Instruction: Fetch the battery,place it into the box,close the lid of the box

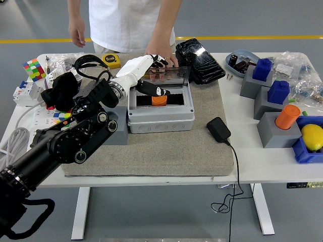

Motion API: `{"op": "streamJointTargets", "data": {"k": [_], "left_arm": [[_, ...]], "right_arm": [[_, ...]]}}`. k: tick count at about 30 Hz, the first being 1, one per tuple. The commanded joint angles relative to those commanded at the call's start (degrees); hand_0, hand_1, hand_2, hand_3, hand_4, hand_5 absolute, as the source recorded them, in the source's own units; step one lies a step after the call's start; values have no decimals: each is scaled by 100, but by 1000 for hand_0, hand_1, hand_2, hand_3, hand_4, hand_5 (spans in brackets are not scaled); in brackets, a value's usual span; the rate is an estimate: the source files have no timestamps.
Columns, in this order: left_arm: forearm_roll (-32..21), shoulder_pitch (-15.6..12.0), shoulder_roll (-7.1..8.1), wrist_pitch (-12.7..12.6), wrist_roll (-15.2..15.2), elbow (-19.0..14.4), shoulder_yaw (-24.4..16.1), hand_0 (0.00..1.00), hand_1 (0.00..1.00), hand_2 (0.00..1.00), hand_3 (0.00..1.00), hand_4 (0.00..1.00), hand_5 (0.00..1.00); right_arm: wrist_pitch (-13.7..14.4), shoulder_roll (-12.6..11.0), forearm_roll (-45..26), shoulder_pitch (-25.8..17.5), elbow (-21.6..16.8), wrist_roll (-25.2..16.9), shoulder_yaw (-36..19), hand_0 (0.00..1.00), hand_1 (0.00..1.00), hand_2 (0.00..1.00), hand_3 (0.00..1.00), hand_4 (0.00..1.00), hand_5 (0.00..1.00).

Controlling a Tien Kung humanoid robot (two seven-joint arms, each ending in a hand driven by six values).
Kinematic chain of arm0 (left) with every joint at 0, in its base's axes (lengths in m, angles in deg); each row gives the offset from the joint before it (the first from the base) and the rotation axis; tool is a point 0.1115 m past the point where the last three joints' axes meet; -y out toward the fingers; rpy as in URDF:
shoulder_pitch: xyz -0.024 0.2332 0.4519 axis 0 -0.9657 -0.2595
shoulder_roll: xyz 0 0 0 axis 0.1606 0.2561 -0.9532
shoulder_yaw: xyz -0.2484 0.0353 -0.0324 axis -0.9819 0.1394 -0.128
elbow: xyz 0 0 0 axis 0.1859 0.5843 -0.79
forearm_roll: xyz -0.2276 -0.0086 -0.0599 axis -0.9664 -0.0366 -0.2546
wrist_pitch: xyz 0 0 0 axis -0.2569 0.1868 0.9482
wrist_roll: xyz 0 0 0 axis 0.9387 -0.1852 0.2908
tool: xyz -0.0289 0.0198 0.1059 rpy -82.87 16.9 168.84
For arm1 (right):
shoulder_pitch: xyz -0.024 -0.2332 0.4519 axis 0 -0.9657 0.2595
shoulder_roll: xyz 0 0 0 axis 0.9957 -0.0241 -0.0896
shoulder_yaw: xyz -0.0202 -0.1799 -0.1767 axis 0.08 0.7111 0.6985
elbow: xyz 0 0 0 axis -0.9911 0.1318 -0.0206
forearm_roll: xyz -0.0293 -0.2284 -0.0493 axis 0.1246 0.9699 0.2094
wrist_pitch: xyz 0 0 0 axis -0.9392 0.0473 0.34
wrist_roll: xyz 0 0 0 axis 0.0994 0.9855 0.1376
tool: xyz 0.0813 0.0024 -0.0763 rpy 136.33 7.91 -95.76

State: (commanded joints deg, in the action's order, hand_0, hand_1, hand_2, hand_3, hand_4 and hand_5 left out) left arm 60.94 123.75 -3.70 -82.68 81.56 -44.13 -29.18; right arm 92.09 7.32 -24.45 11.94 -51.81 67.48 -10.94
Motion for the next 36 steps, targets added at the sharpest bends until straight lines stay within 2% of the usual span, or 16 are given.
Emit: {"op": "streamJointTargets", "data": {"k": [7,13,30,36], "left_arm": [[-132,-240,160,35,-38,-489,113,620,690,722,727,998,276],[-301,-355,323,80,-81,-857,436,613,683,719,717,998,279],[-474,-353,432,180,-208,-1052,876,602,672,717,711,998,298],[-535,-391,477,190,-196,-1189,859,596,670,716,711,998,300]], "right_arm": [[3,-1,14,7,-1,-2,-25,561,591,565,541,915,472],[1,-4,15,2,1,-1,-16,564,591,565,542,915,472],[-2,-2,16,6,1,0,-5,562,591,566,542,917,475],[0,2,18,5,2,-1,-4,561,591,567,543,918,477]]}}
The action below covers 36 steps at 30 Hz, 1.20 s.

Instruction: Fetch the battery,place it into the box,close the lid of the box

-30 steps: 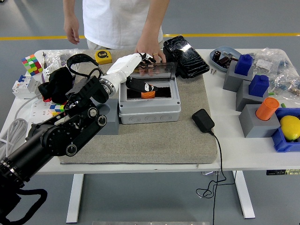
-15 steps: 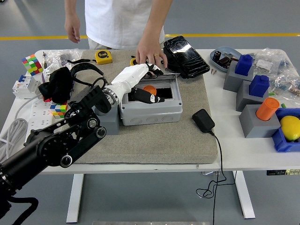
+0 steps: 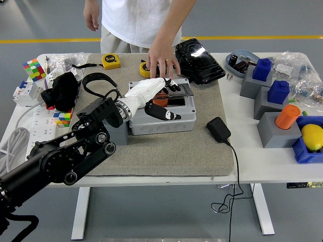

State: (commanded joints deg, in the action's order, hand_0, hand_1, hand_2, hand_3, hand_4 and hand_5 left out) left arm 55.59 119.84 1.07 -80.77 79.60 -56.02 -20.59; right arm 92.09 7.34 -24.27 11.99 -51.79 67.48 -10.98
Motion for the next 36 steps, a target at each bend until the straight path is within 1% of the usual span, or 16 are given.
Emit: {"op": "streamJointTargets", "data": {"k": [4,9,12,16,19,23,26,30,32,36], "left_arm": [[-59,-53,10,6,-7,-106,-90,596,670,716,711,998,300],[-79,-99,13,106,-98,-98,33,595,668,715,708,998,301],[-158,-164,34,63,-16,-195,-34,592,667,713,703,998,302],[-168,-247,57,19,38,-409,-329,592,667,713,703,998,302],[-259,-369,65,-10,78,-582,-597,592,667,714,702,998,302],[-428,-619,39,-53,141,-824,-1026,591,668,712,698,998,303],[-560,-818,-19,-94,190,-948,-1349,591,668,712,698,998,303],[-980,-1084,-95,-246,356,-981,-1756,578,668,709,695,998,303],[-1387,-1211,-127,-387,476,-923,-1948,578,668,709,695,998,303],[-2196,-1460,-174,-541,610,-919,-2326,576,668,706,691,998,303]], "right_arm": [[0,0,2,-5,-5,1,14,561,591,567,543,918,477],[-4,-3,-3,-1,-15,4,65,561,591,567,542,918,477],[-4,4,1,1,-15,3,46,563,592,567,543,918,477],[-2,1,-1,3,-13,3,47,563,592,567,543,918,477],[-3,4,-2,0,-11,4,47,562,591,567,542,918,477],[-5,8,-7,-4,-10,4,52,562,591,567,542,918,477],[-6,5,-15,-4,-7,5,62,562,591,567,542,918,477],[-6,-2,-20,2,-5,6,68,562,592,567,542,918,477],[-7,-11,-25,18,-3,6,69,562,592,567,542,918,477],[-8,-25,-42,24,5,8,63,561,592,567,543,918,477]]}}
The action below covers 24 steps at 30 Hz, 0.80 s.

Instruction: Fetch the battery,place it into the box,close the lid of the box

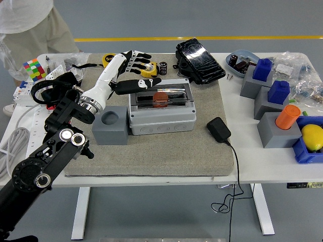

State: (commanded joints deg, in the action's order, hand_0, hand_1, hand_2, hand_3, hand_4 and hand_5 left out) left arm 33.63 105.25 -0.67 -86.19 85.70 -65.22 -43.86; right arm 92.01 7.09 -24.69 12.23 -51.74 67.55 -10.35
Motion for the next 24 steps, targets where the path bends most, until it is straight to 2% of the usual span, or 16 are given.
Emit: {"op": "streamJointTargets", "data": {"k": [7,11,16,24], "left_arm": [[-374,-284,-15,-134,141,57,-540,571,661,687,674,998,312],[-710,-416,28,-137,154,69,-631,567,656,680,671,998,314],[-890,-513,44,-141,234,52,-726,567,656,680,671,998,314],[-908,-506,106,-137,267,42,-878,560,649,674,659,998,312]], "right_arm": [[-6,-28,-37,1,16,10,10,561,591,567,542,918,477],[-7,-35,-51,5,24,12,10,561,592,567,542,918,477],[-10,-30,-34,18,24,13,-24,561,592,567,542,918,477],[-11,-32,-26,36,27,14,-59,561,592,567,542,917,479]]}}
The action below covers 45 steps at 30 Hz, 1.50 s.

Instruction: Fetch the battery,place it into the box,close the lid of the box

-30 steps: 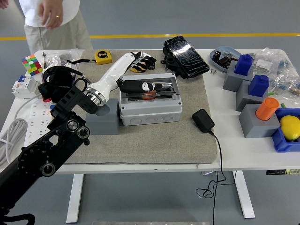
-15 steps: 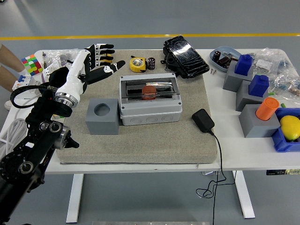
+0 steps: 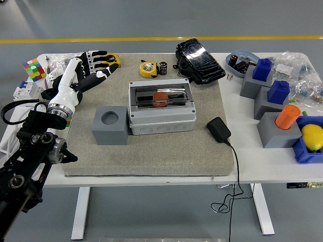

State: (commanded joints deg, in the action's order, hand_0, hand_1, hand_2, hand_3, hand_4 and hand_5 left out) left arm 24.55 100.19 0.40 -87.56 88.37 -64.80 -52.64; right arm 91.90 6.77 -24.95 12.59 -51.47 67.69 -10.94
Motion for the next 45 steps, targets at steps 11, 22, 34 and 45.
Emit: {"op": "streamJointTargets", "data": {"k": [11,22,34,45], "left_arm": [[10,-33,52,124,-50,28,13,557,649,675,657,998,295],[-192,-115,18,127,286,20,38,533,632,625,633,998,294],[-169,-172,97,184,249,-2,54,515,619,579,590,993,296],[-206,-219,115,153,309,-6,71,507,613,640,595,984,296]], "right_arm": [[-8,23,5,-9,1,8,12,562,592,567,542,914,476],[-18,10,-3,42,4,48,81,563,593,567,542,914,476],[-24,2,-42,56,10,68,192,563,593,568,542,914,478],[-21,21,-24,46,7,67,180,562,593,569,543,914,478]]}}
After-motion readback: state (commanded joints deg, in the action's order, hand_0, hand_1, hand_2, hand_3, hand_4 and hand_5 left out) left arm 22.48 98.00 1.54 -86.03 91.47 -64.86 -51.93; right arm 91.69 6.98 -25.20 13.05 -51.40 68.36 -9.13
